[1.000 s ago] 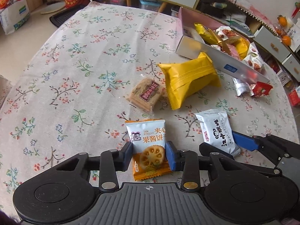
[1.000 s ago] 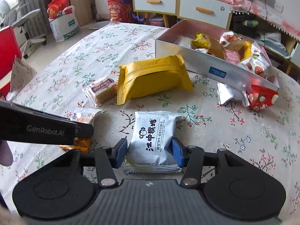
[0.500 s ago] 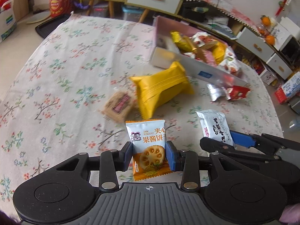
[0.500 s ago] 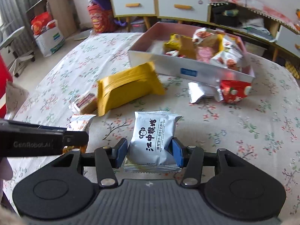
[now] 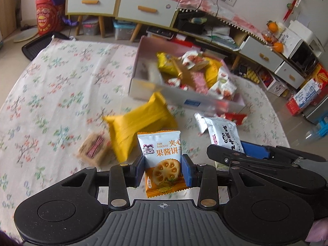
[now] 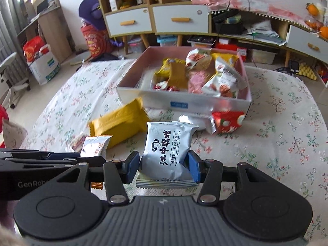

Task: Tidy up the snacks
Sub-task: 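Carry both packets into the pink box and open both tools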

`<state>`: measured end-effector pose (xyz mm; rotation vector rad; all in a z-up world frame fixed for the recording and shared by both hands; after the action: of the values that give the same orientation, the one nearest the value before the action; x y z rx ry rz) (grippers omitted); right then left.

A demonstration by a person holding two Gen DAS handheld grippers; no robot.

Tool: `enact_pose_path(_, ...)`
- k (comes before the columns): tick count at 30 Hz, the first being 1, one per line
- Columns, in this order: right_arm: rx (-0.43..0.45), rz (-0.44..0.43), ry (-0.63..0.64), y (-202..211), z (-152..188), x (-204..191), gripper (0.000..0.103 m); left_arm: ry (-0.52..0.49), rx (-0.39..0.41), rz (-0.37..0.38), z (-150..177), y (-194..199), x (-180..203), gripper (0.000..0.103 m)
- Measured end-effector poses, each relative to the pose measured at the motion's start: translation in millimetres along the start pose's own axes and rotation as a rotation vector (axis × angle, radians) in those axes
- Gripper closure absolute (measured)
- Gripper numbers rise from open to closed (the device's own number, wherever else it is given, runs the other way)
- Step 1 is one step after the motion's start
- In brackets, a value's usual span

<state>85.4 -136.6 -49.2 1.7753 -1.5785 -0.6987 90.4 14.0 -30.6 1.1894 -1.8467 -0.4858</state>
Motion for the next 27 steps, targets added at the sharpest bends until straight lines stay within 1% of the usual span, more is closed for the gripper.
enact_pose_path(6,0.026,-0.010,-0.062,-3,-19,19,0.056,0.001,0.038,0.002,-25,-3,2,0.067)
enact_pose_path(11,0.053,-0.020,-0.120,-12,-36,33,0.056,0.005,0.075,-0.004,-51,-13,0,0.067)
enact_pose_path(14,0.077,-0.018,-0.144,-20,-47,38,0.056,-0.011,0.095,0.003,-66,-25,-2,0.067)
enact_pose_path(17,0.091,-0.034,-0.187,-30,-57,43,0.056,-0.043,0.105,-0.018,-78,-40,-7,0.067)
enact_pose_path(23,0.108,-0.066,-0.277,-50,-73,50,0.056,-0.045,0.139,-0.027,-99,-68,-26,0.067)
enact_pose_path(27,0.119,-0.063,-0.282,-60,-78,49,0.056,-0.060,0.159,-0.032,-104,-82,-31,0.067)
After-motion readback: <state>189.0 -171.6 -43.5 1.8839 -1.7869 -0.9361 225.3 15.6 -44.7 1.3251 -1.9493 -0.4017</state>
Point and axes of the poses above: each gripper's, at about its wrist camera, not at the fingertips, and y roughly against the way its jaws point, x to its right, z to its underside, the point moved 5 cm from there along -y, roughly the way its jaws point, and after that the axes turned 13 degrees about z, right-handed, at the moved point
